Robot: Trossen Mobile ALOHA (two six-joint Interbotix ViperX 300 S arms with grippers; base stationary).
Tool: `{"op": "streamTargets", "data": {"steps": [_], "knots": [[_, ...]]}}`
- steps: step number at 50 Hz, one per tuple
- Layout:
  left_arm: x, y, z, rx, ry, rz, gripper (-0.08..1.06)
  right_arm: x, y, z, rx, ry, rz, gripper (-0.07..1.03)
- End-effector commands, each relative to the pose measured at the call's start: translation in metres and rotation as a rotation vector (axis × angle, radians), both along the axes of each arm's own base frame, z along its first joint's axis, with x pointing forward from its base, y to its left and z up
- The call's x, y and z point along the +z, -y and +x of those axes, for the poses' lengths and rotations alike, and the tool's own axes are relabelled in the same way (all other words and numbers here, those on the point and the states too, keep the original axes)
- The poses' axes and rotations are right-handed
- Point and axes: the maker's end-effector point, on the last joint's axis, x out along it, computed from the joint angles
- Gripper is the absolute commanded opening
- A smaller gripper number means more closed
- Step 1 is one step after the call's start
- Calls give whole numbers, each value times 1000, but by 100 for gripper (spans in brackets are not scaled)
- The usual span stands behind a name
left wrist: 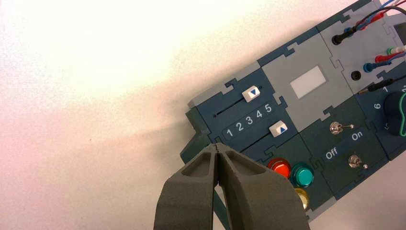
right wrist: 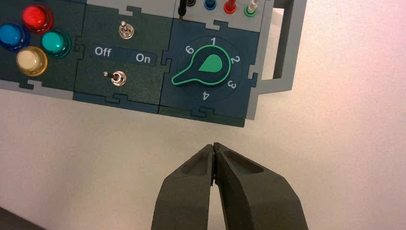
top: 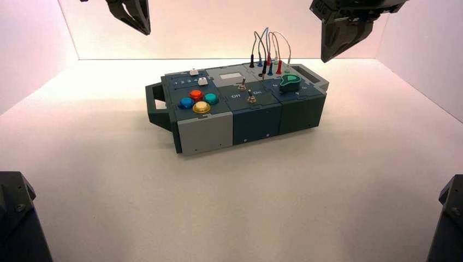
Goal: Move the top slider to position 3.
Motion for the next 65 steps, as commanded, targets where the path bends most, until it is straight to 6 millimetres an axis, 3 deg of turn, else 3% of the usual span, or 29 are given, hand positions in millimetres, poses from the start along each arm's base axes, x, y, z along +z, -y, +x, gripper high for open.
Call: {"op": "streamTargets", "data": {"steps": [1, 16, 34, 45, 55, 65], "knots": [[15, 0, 5, 5, 46, -14, -3, 7, -1, 4, -2, 22, 11, -2], [15, 4, 5, -3, 59, -17, -3, 7, -1, 3, -4, 18, 10, -2], [17, 42, 6, -61, 72, -49, -3, 4, -2, 5, -5, 26, 17, -2], [14, 48, 11, -11, 37, -80, -3, 5, -4, 6, -10, 32, 30, -2], [4, 50, 15, 80, -9, -119, -3, 4, -5, 6, -14, 30, 37, -2], [-22, 57, 26, 104, -62, -107, -3, 6, -6, 7, -17, 33, 44, -2]]}}
